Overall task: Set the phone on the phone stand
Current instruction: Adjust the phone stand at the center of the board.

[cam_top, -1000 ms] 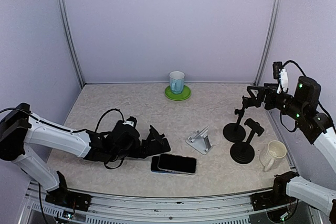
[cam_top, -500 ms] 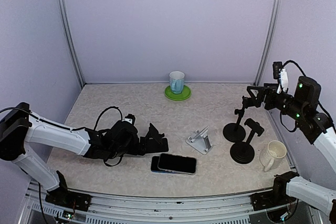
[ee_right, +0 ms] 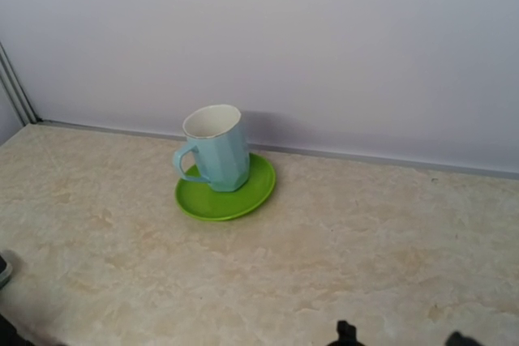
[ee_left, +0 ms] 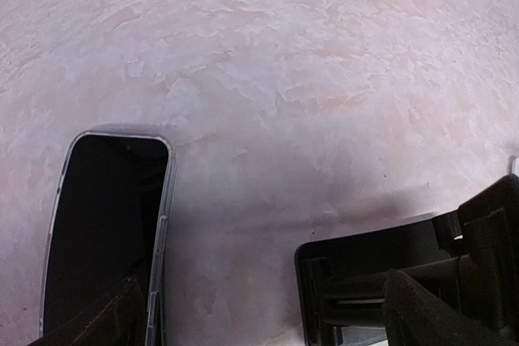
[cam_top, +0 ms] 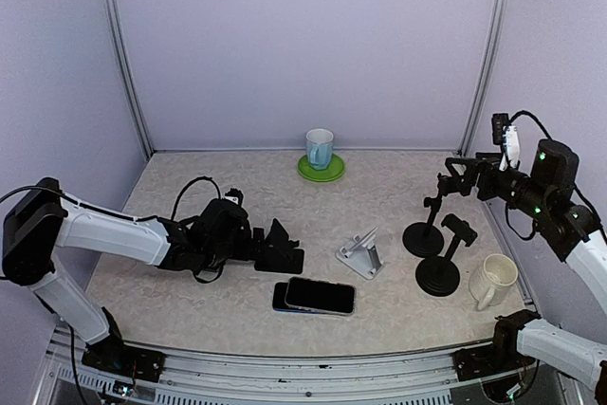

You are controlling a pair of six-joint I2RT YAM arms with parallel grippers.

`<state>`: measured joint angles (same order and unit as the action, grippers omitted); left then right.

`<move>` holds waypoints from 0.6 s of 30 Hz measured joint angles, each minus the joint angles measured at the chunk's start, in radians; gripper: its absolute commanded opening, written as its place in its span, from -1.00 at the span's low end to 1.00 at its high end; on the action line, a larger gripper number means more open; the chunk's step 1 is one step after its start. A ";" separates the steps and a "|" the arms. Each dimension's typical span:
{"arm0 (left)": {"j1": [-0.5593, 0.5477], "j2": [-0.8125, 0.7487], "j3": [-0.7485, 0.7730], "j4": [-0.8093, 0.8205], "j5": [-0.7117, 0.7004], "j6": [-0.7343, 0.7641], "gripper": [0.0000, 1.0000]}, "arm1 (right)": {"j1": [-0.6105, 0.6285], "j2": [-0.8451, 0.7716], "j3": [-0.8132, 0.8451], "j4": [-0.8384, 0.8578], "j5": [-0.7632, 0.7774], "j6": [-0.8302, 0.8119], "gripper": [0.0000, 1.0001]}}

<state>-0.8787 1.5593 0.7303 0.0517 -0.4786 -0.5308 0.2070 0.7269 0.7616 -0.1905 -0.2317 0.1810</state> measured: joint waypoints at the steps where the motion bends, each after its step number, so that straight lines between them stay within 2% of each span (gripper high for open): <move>1: 0.003 0.007 0.010 0.000 0.000 0.005 0.98 | 0.000 0.000 -0.001 0.000 0.000 0.000 1.00; 8: 0.020 -0.008 0.035 -0.011 -0.016 0.004 0.98 | 0.000 -0.005 -0.002 0.000 0.000 0.000 1.00; 12: 0.023 -0.095 -0.019 -0.014 -0.006 -0.009 0.98 | 0.000 -0.006 -0.002 0.000 0.000 0.000 1.00; 18: 0.023 -0.195 -0.111 0.021 0.090 -0.023 0.97 | 0.000 -0.006 -0.002 0.000 0.000 0.000 1.00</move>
<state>-0.8558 1.3640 0.6197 0.0723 -0.3882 -0.5541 0.2070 0.7208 0.7597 -0.1909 -0.2317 0.1810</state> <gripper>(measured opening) 0.987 0.998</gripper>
